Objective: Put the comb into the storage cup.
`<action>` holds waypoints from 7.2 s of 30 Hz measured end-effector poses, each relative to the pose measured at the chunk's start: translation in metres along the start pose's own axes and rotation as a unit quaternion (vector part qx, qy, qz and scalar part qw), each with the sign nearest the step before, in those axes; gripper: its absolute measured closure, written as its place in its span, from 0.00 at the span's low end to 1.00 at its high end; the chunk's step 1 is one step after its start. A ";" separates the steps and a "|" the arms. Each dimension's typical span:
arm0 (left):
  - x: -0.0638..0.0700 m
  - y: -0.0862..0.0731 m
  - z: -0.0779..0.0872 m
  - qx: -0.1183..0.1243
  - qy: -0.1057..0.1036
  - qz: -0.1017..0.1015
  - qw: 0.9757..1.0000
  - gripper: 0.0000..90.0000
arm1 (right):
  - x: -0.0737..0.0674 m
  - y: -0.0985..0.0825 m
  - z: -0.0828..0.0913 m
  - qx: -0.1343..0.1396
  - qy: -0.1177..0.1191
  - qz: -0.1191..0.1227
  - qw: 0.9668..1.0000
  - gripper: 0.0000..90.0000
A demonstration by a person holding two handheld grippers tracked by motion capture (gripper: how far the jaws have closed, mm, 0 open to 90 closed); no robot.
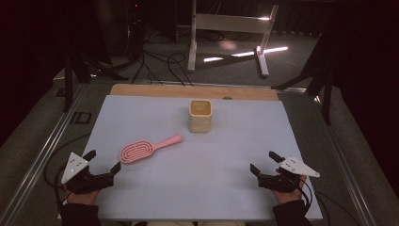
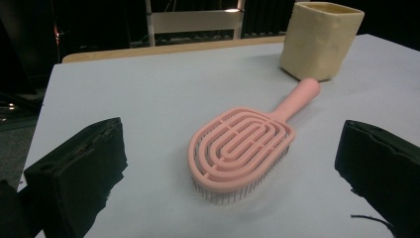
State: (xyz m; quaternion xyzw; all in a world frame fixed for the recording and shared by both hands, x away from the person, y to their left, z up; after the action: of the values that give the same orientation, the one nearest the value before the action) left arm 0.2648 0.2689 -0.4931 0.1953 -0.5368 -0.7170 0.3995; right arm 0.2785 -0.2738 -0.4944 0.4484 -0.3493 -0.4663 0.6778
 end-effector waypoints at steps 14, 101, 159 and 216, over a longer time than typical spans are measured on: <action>0.000 0.002 -0.001 -0.004 0.007 -0.002 1.000 0.00 | 0.001 -0.003 -0.001 -0.006 -0.002 -0.002 1.000 0.11; 0.003 0.081 -0.129 -0.028 -0.037 0.004 0.999 0.02 | 0.007 -0.008 -0.004 -0.016 -0.006 -0.013 1.000 0.11; 0.021 0.027 -0.197 -0.235 -0.026 0.084 0.968 1.00 | 0.008 -0.010 -0.004 -0.023 -0.002 -0.009 1.000 0.11; 0.021 0.038 -0.057 -0.014 -0.085 -0.008 0.996 0.36 | 0.004 -0.009 -0.004 -0.019 0.001 -0.004 1.000 0.11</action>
State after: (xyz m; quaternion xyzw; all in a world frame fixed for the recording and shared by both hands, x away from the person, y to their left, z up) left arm 0.3067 0.2131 -0.4743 0.1327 -0.5572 -0.7415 0.3494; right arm 0.2805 -0.2782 -0.5036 0.4373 -0.3372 -0.4753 0.6849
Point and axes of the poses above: each handheld gripper's, and its own axes: z roughly backward along the jaws, y roughly out of its top, x roughly to its right, the point moved 4 cm from there along -z, roughly forward along the jaws, and after that the axes turned 15 degrees about -y, right-handed, at the moved point
